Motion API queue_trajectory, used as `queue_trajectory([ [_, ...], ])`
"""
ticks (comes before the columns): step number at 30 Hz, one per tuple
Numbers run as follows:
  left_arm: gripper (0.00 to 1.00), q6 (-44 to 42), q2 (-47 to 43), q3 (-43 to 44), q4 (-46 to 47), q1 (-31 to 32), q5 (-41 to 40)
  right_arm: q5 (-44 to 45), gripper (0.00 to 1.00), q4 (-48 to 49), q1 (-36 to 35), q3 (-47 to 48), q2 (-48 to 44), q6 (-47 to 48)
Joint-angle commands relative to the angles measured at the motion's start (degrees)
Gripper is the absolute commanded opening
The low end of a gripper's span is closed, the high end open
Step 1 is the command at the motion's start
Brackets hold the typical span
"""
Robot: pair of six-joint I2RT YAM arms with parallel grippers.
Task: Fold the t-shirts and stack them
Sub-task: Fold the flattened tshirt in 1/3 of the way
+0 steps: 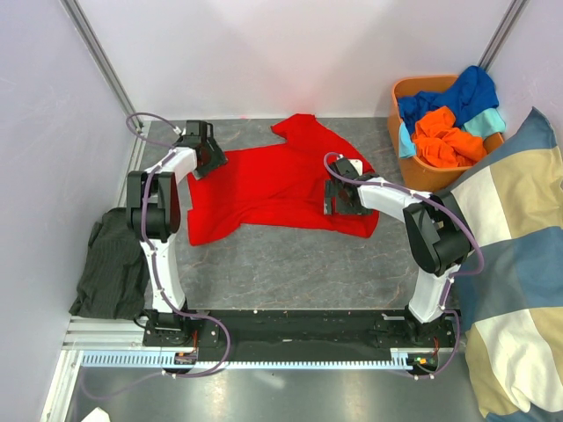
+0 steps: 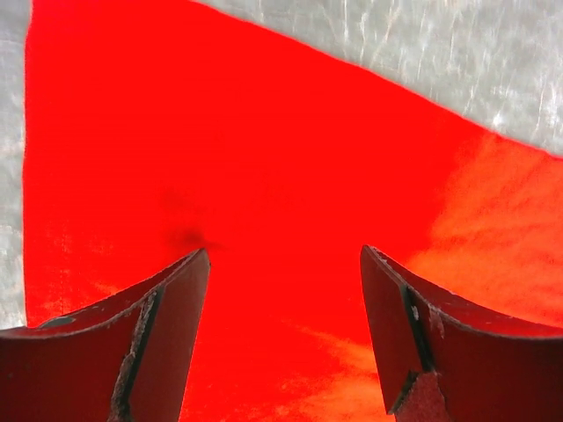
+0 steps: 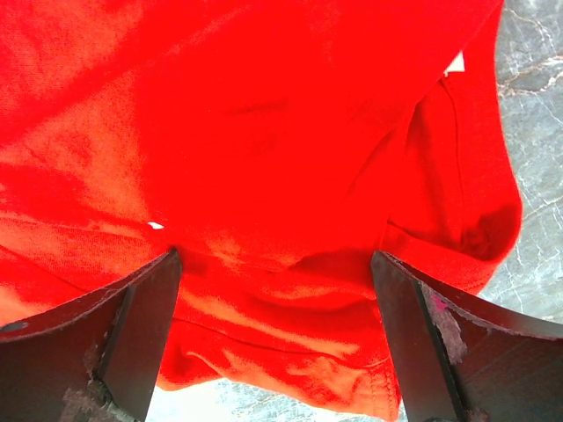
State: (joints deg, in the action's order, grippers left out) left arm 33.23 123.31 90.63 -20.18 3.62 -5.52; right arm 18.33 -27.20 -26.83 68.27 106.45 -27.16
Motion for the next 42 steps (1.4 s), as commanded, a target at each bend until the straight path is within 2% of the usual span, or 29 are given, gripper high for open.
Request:
queue_trajectory([
  [1, 0.78, -3.3, 5.7, 7.0, -6.3, -1.0, 1.0, 3.6, 0.98, -5.5, -0.1, -0.9, 0.9, -2.2],
  [4, 0.78, -3.7, 8.7, 13.2, -9.0, -1.2, 1.6, 7.2, 0.98, -8.8, -0.1, 0.1, 1.7, -3.2],
  [10, 0.78, -3.4, 11.4, 17.6, -11.6, -2.9, 4.7, 10.2, 0.98, -13.4, -0.1, 1.1, 2.3, -4.4],
  [26, 0.78, -3.4, 9.6, 16.2, -11.6, -6.0, 8.1, 11.1, 0.98, -14.9, 0.0, -1.7, -3.0, -5.1],
  [32, 0.79, -1.7, 2.3, 10.3, -3.8, -5.9, 14.1, 5.4, 0.98, -13.5, -0.3, 1.2, -8.9, -0.6],
  [36, 0.79, -1.4, 2.2, 11.6, -3.5, -5.9, 15.7, 1.3, 0.98, -13.8, -1.0, 4.0, -13.5, 1.5],
  [42, 0.79, -2.5, 3.2, 10.0, -0.8, -5.8, 19.7, -9.9, 0.98, -7.0, -3.9, 3.5, -20.1, 6.1],
])
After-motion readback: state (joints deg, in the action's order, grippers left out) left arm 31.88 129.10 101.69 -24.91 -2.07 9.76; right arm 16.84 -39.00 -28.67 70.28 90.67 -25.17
